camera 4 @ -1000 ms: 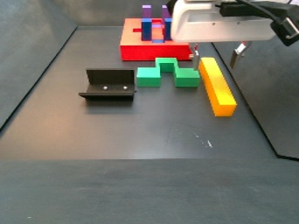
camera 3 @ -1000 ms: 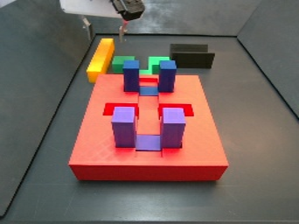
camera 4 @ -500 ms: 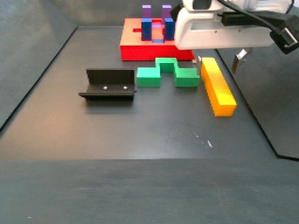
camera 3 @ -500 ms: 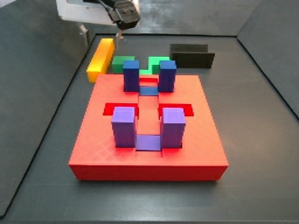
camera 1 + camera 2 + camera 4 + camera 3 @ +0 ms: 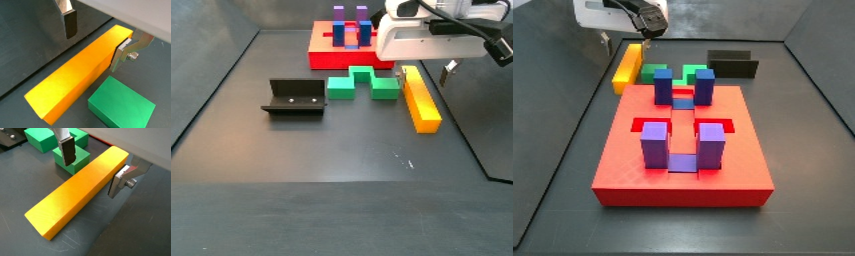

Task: Pick up the yellow object. Move up. Move to above the board. Insert the yellow object.
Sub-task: Pick up the yellow object.

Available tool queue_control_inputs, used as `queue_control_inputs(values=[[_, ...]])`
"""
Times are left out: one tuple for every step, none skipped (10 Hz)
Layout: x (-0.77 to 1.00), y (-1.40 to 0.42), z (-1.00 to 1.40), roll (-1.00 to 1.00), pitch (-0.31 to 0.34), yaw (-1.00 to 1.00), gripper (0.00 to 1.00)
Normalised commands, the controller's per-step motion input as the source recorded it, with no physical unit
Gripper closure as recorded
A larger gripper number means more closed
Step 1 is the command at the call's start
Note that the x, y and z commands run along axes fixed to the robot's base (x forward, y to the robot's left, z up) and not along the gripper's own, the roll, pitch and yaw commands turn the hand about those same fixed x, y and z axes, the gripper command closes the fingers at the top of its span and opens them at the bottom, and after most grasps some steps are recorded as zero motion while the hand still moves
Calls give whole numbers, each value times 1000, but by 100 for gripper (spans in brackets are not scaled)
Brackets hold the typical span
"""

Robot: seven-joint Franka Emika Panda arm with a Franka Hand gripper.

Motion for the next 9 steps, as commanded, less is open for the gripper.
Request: queue_control_inputs(values=[[63,0,-200,0,-10,6,0],[0,0,-229,0,-3,0,0],[0,0,-237,16,0,0,0],[0,0,-229,27,0,0,0],[-77,6,-217,34,0,0,0],[-169,0,-166,16,0,-6,0],[-149,0,-97,0,0,-17,0],[-143,0,-117,0,0,-20,0],[-180,0,-129,3,0,-31,0]])
